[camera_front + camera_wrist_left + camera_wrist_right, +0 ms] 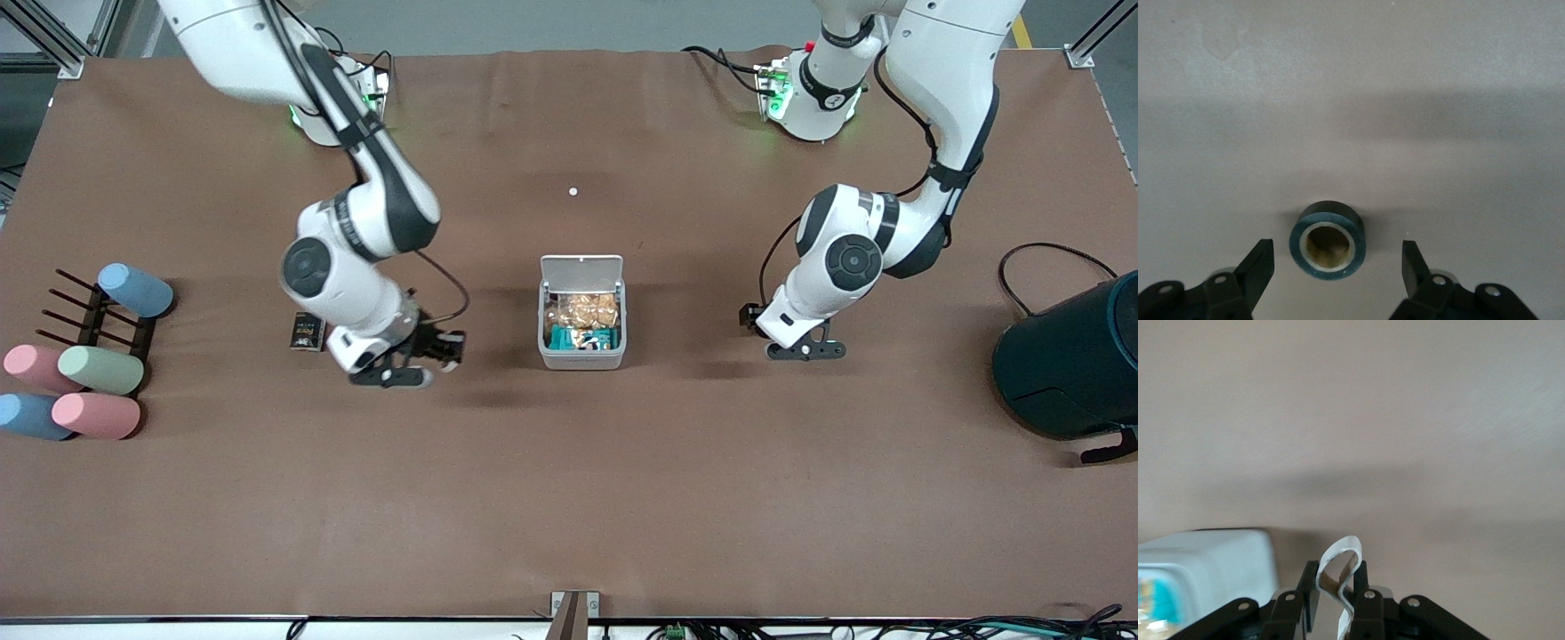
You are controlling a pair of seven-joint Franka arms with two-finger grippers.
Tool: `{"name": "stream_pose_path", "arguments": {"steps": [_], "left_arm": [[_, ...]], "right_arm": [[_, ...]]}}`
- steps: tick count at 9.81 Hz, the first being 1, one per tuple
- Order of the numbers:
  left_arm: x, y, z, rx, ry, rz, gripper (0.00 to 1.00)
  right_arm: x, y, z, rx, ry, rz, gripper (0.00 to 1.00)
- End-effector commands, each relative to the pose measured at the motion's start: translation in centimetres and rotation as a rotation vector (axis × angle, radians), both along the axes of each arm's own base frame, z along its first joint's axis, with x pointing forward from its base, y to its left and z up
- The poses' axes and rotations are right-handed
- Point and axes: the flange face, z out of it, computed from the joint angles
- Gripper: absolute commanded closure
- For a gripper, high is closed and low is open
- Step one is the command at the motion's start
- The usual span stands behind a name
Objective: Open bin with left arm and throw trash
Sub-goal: 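Grasp the tape roll with the left gripper while the right gripper carries tissues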
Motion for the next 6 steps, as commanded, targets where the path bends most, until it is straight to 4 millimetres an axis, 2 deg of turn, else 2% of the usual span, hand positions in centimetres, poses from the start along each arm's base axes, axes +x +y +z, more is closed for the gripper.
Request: {"name": "stream_pose_path", "arguments": {"steps": [1, 2, 4, 5, 6], "left_arm": [[-1.0, 0.4, -0.9, 0.035, -0.017, -0.044, 0.14], [-1.1, 0.7, -1.2, 0.029, -0.034, -0.046, 0.14], [-1.2, 0.7, -1.9, 0.021, -0.042, -0.045, 0.14], [-1.1, 0.7, -1.9, 0.021, -0.044, -0.034, 0.14], [-1.1, 0.6, -2.0, 0.017, -0.051, -0.034, 0.23]], "right_arm": [[-2.3, 5.7, 3.0, 0.036, 0.022, -0.132, 0.75], [-3.1, 8.3, 4.5, 0.058, 0.021, -0.166, 0.75], [-5.3, 11.5, 4.7, 0.059, 0.029, -0.158, 0.73], [-5.6, 12.0, 3.6, 0.037, 0.028, -0.142, 0.73], [-5.7, 12.1, 2.9, 0.021, 0.028, -0.141, 0.72]]}}
